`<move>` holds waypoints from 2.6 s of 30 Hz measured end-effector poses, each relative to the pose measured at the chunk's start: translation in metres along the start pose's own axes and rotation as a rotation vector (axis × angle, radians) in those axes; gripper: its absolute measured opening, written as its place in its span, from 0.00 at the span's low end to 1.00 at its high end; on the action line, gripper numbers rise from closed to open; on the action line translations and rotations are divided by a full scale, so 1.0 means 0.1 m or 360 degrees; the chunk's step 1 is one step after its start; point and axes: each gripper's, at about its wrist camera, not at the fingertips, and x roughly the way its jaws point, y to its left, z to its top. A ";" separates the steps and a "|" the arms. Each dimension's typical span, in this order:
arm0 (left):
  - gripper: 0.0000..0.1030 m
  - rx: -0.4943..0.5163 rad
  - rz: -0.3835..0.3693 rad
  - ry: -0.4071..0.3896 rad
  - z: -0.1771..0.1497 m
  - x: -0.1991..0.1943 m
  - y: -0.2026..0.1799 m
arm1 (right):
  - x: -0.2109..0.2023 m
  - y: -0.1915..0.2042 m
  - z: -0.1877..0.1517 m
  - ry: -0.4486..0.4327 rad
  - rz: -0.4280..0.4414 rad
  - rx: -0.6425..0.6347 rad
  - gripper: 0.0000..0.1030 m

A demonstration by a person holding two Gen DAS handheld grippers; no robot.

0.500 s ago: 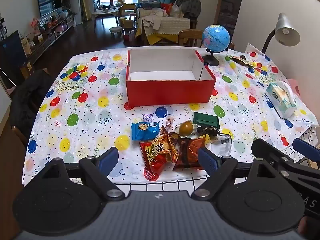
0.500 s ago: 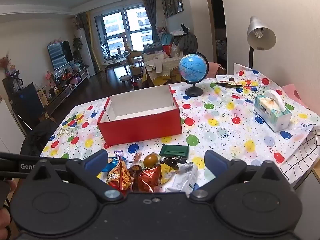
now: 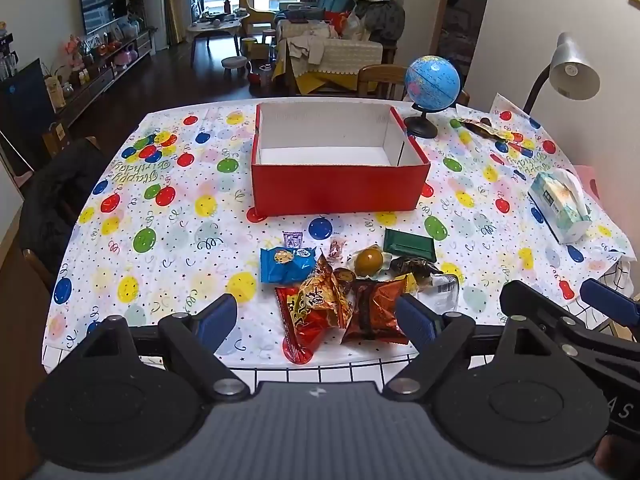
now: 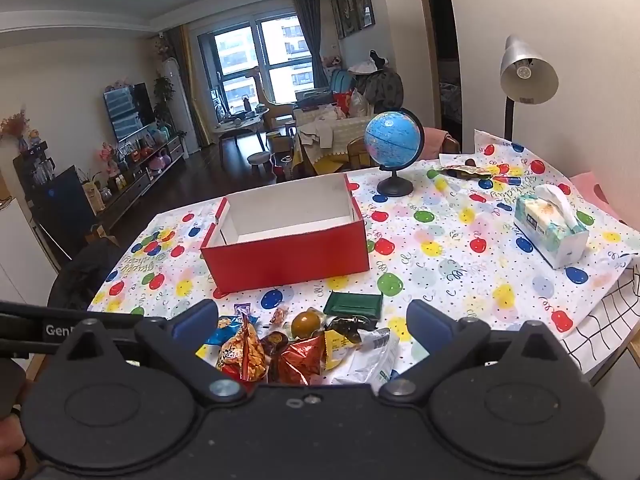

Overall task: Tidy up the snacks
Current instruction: 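Move both tools toward the snack pile in front of the box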

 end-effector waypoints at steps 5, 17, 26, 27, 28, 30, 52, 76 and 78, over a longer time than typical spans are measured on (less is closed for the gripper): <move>0.85 -0.0019 -0.0019 -0.0010 -0.01 -0.04 0.04 | -0.03 -0.01 0.01 -0.0009 0.0010 -0.0008 0.98; 0.85 -0.0029 -0.0014 -0.0026 -0.01 -0.06 0.01 | -0.07 -0.02 0.02 -0.0027 0.0002 -0.0035 0.98; 0.85 -0.0043 -0.0017 -0.0053 0.01 -0.10 0.01 | -0.11 -0.08 0.05 -0.0058 -0.0016 -0.0031 0.98; 0.85 -0.0044 -0.0014 -0.0056 0.01 -0.10 0.01 | -0.12 -0.07 0.06 -0.0065 -0.0017 -0.0034 0.98; 0.85 -0.0044 -0.0012 -0.0060 0.01 -0.10 0.01 | -0.13 -0.07 0.06 -0.0077 -0.0024 -0.0039 0.98; 0.85 -0.0046 -0.0010 -0.0071 0.01 -0.12 0.01 | -0.15 -0.06 0.07 -0.0097 -0.0032 -0.0053 0.98; 0.85 -0.0107 0.0028 -0.0131 0.12 -0.19 0.16 | -0.10 0.00 0.18 -0.0004 -0.0019 -0.0012 0.98; 0.85 -0.0117 0.0006 -0.0018 0.04 -0.02 0.09 | 0.02 -0.13 0.11 0.0126 0.0019 0.0069 0.95; 0.85 -0.0114 0.0005 -0.0013 0.04 0.00 0.08 | 0.02 -0.12 0.11 0.0118 0.0035 0.0058 0.95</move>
